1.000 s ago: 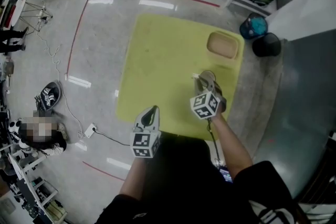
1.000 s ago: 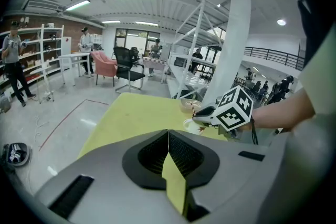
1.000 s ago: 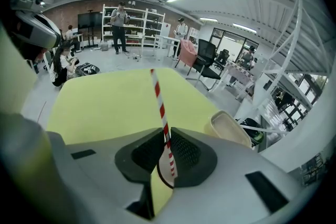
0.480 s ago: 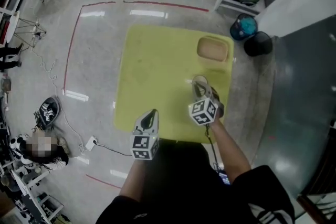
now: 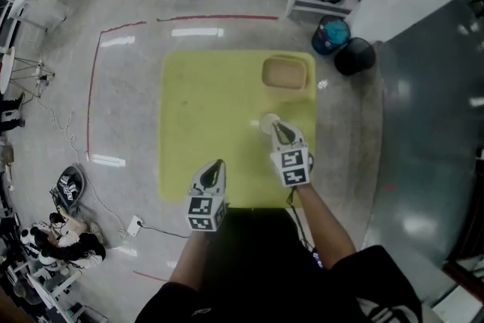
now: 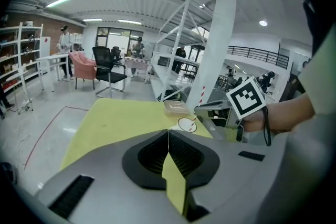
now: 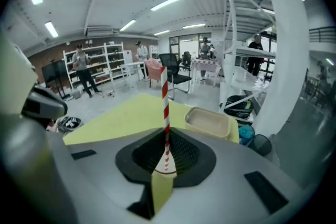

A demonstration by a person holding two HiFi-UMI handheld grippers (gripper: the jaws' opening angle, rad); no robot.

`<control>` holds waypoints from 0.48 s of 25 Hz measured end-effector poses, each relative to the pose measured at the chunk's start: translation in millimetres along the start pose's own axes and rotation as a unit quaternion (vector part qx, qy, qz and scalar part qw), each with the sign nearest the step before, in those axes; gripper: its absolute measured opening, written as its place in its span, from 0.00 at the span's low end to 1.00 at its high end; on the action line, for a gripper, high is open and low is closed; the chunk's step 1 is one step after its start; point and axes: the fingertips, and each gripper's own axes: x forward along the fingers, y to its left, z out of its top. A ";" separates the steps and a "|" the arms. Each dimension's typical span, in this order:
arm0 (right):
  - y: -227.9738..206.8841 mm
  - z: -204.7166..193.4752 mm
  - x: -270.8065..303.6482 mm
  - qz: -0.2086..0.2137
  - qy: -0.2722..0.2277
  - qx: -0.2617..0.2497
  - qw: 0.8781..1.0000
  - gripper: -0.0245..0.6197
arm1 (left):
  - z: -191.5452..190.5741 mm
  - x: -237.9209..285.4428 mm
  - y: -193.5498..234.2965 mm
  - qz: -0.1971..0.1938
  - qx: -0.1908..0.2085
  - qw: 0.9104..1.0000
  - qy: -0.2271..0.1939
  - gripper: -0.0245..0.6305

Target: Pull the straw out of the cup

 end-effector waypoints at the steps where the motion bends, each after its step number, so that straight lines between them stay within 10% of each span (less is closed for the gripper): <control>1: -2.7 3.1 -3.4 -0.002 -0.009 0.013 1.000 0.10 | 1.1 3.5 -4.2 -0.005 0.003 1.000 0.000 0.11; 12: -27.3 22.9 -34.2 -0.022 -0.073 0.087 0.993 0.10 | 20.7 31.2 -37.4 -0.045 0.030 0.999 -0.004 0.11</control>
